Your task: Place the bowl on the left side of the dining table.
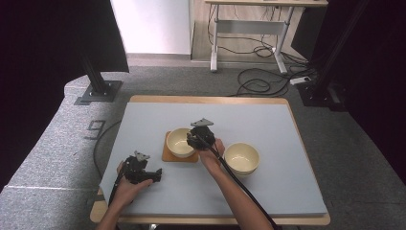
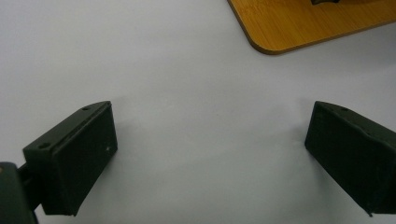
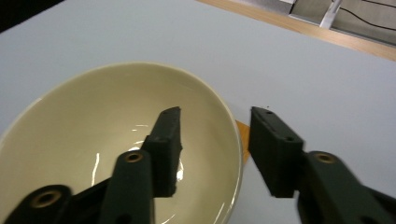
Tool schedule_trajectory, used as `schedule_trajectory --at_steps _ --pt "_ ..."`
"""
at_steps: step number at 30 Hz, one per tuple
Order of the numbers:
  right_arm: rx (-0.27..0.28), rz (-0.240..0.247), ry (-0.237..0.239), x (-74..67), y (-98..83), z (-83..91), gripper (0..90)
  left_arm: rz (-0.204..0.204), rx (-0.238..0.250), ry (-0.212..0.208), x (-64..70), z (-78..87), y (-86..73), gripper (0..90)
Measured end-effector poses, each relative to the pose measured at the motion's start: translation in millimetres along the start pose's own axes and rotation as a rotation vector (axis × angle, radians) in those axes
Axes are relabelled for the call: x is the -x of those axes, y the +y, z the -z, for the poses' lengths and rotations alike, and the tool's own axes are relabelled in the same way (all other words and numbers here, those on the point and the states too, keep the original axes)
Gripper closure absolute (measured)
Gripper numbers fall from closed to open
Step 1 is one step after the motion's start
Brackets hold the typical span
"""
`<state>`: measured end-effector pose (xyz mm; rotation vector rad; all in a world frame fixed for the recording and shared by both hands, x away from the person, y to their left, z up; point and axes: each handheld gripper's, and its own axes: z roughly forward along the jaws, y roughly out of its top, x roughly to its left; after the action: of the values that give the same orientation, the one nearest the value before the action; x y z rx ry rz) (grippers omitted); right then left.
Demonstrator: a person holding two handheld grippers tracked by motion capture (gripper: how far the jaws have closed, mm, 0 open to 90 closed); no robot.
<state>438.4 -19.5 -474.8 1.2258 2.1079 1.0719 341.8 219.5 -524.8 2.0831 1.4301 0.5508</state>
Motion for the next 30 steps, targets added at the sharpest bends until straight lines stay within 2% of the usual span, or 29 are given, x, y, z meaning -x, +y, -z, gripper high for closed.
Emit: schedule_trajectory --at_steps 5,15,23,30 --pt "0.01 0.003 -0.01 2.4 3.8 10.1 41.2 0.0 -0.001 -0.001 -0.1 0.0 0.0 2.4" --pt "0.017 -0.014 0.038 14.5 9.2 38.6 36.6 -0.001 -0.004 -0.001 -0.2 -0.1 0.4 2.3" --pt "0.027 0.014 0.062 30.6 8.3 68.8 34.7 -0.001 -0.007 -0.001 -0.2 -0.2 1.0 2.2" --pt "0.043 0.027 0.079 50.0 -4.8 90.7 34.6 -0.002 -0.008 -0.002 -0.3 -0.2 1.2 2.2"
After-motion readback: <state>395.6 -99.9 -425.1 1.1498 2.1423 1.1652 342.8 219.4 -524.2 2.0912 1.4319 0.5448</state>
